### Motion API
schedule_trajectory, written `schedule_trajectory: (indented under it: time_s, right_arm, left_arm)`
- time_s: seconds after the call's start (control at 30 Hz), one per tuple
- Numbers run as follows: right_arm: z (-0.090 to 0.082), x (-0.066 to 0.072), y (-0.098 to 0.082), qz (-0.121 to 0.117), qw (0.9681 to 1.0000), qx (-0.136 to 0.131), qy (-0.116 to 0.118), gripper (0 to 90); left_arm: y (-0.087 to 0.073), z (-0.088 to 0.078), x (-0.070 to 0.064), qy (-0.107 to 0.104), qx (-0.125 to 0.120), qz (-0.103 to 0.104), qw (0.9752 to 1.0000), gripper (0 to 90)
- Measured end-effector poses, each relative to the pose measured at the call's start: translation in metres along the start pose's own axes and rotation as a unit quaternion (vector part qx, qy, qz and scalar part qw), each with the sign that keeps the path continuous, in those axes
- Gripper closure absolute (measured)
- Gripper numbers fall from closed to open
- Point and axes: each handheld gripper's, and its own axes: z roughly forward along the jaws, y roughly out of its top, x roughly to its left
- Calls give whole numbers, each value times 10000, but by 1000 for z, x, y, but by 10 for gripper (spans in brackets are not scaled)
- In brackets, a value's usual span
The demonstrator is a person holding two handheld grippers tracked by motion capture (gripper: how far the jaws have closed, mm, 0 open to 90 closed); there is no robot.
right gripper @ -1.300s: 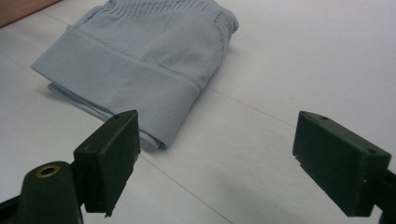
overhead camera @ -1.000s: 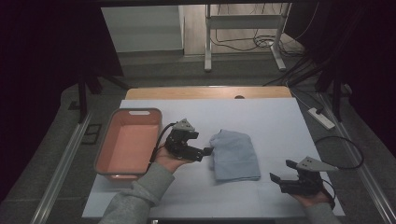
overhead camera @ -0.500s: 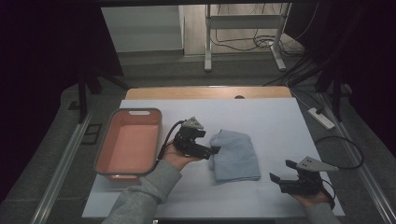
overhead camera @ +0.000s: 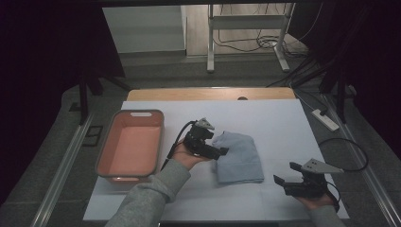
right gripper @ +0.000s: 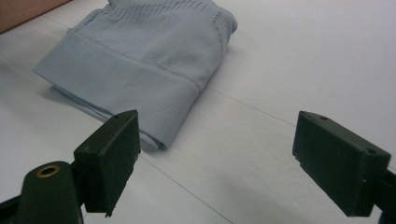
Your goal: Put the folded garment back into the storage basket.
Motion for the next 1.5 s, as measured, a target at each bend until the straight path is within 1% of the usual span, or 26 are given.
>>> schedule_trajectory:
  time_s: [0.1, 0.33, 0.43, 0.47, 0.6, 0.7, 0.8, 0.93, 1.23, 1.27, 1.3, 1.33, 1.5]
  right_arm:
    - [1, 0, 0, 3, 10000, 8, 17, 159]
    - [2, 0, 0, 3, 10000, 32, 20, 159]
    - [2, 0, -1, 8, 10000, 31, 25, 159]
    - [2, 0, -1, 8, 10000, 31, 25, 159]
    - [3, 0, -1, -2, 10000, 38, 41, 159]
    - [3, 0, -1, -5, 10000, 55, 49, 159]
    - [4, 0, -1, -10, 10000, 62, 55, 159]
    - [4, 0, -1, -10, 10000, 63, 65, 159]
    - [5, 1, -1, -29, 9999, 77, 85, 159]
    - [5, 1, -1, -28, 9999, 77, 86, 160]
    - [5, 1, -1, -29, 9999, 77, 85, 159]
    - [5, 1, -1, -29, 9999, 77, 89, 160]
    - [5, 1, -1, -27, 9999, 77, 97, 160]
  left_arm:
    - [1, 4, 1, -27, 25, -8, 10000, 138]
    - [1, 14, 5, 72, 129, -29, 9999, 137]
    - [1, 19, 9, 59, 96, -114, 9999, 136]
    - [1, 19, 9, 59, 96, -114, 9999, 136]
    - [1, 28, 15, 81, 154, -130, 9998, 137]
    - [1, 34, 20, 126, 249, -173, 9995, 135]
    - [0, 36, 26, 125, 239, -277, 9993, 135]
    - [0, 40, 30, 184, 300, -298, 9989, 136]
    - [-2, 46, 37, 195, 362, -375, 9984, 134]
    - [-2, 46, 39, 134, 341, -416, 9985, 134]
    - [-2, 46, 39, 134, 341, -416, 9985, 134]
    - [-2, 47, 40, 88, 285, -454, 9985, 135]
    - [-3, 50, 42, 118, 309, -425, 9985, 135]
